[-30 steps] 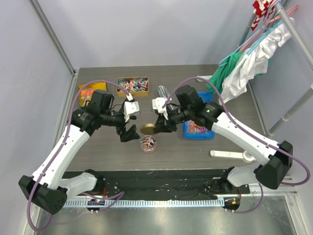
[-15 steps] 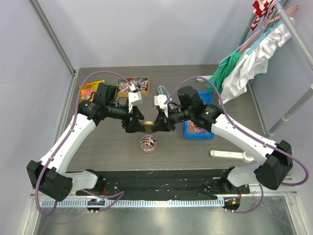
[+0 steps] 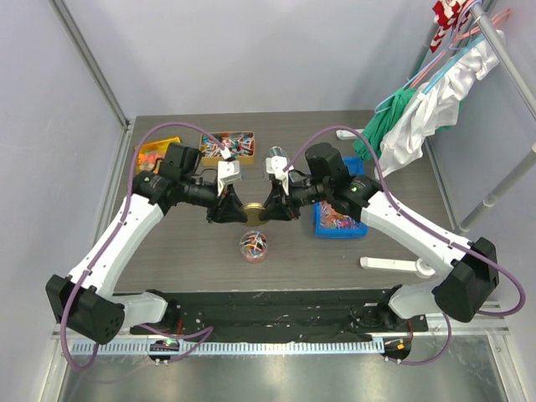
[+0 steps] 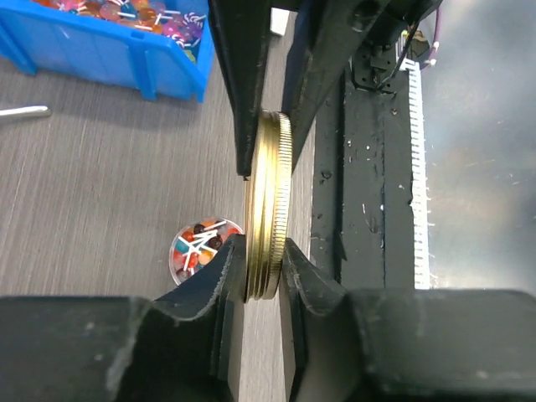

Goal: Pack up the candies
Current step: Pick up the bottle lid at the center of the board.

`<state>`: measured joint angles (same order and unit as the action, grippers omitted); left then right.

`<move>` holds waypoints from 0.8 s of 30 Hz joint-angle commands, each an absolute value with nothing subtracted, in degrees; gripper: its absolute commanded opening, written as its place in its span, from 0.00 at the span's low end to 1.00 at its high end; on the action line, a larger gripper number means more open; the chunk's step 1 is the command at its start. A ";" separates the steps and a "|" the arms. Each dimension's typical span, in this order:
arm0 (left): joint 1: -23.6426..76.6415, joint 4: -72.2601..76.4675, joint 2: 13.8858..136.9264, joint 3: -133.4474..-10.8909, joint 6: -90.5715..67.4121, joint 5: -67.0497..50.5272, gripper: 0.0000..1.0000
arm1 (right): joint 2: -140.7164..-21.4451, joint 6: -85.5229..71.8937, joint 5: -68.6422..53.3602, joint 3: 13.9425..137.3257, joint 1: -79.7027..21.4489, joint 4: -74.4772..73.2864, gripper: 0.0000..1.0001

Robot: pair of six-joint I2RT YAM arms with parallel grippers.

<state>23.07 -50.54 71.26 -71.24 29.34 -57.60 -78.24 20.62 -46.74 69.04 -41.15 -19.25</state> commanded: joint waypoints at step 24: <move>14.34 -27.70 76.63 -68.12 -4.35 -57.20 0.00 | -72.25 31.38 -19.35 64.52 -42.09 -12.40 1.00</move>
